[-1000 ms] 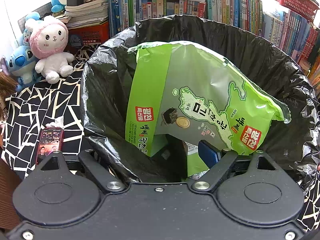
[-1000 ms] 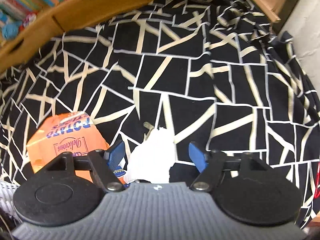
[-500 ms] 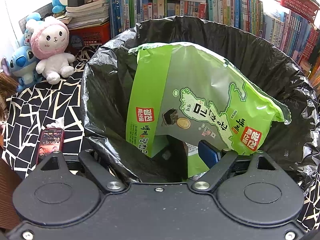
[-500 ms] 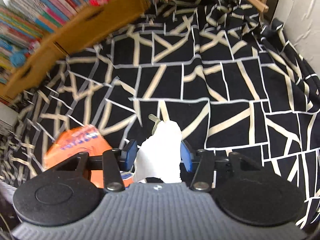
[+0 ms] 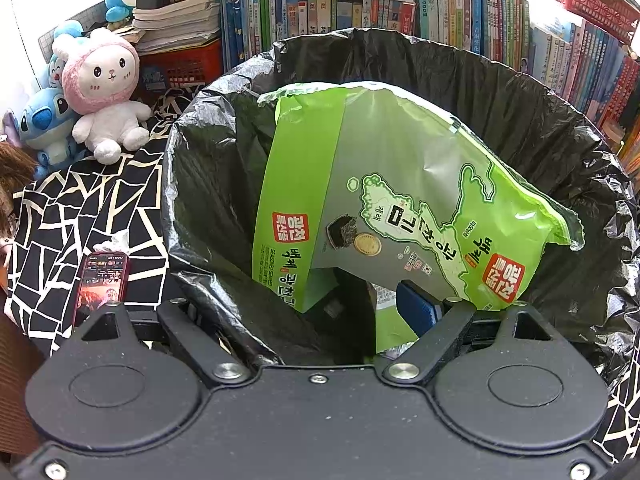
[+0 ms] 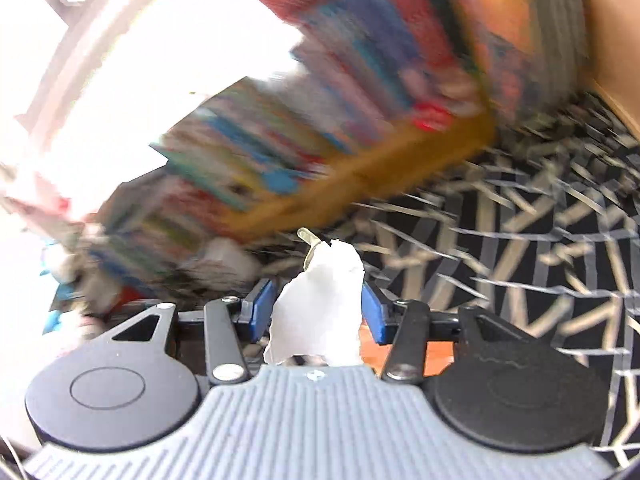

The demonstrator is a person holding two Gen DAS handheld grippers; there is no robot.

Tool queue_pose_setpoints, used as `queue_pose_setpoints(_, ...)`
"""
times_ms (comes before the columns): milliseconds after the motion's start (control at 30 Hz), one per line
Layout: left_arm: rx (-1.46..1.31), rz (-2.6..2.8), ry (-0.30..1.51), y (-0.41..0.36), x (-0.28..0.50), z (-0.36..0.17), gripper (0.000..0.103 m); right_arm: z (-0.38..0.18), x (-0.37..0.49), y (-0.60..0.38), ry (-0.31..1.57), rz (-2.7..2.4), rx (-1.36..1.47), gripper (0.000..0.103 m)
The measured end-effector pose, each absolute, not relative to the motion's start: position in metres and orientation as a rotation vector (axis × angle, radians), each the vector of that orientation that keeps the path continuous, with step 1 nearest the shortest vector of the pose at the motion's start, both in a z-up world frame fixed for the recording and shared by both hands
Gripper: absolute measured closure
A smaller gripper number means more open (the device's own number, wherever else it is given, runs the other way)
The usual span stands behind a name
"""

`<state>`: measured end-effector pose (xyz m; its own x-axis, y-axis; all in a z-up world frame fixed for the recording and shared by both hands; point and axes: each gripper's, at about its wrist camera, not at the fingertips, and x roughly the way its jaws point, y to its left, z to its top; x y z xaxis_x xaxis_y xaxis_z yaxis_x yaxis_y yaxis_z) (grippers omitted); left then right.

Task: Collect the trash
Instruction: 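Carry the white tissue with the right tool into the bin and release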

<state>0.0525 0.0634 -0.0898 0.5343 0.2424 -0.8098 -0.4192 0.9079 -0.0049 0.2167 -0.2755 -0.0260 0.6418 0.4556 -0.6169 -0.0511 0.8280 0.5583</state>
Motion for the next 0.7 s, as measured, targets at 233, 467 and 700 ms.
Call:
queue_pose_setpoints(233, -0.218, 0.400, 0.927, 0.064, 0.052, -0.090, 0.017, 0.017, 0.204, -0.213, 0.768, 0.552, 0.483, 0.047)
queue_pose_setpoints(467, -0.226, 0.397, 0.927, 0.066, 0.051, -0.091, 0.017, 0.013, 0.187, -0.154, 0.801, 0.659, 0.373, 0.046)
queue_pose_setpoints(700, -0.229, 0.395, 0.924, 0.065, 0.050, -0.091, 0.017, 0.003, 0.168, -0.125, 0.834, 0.710, 0.288, 0.044)
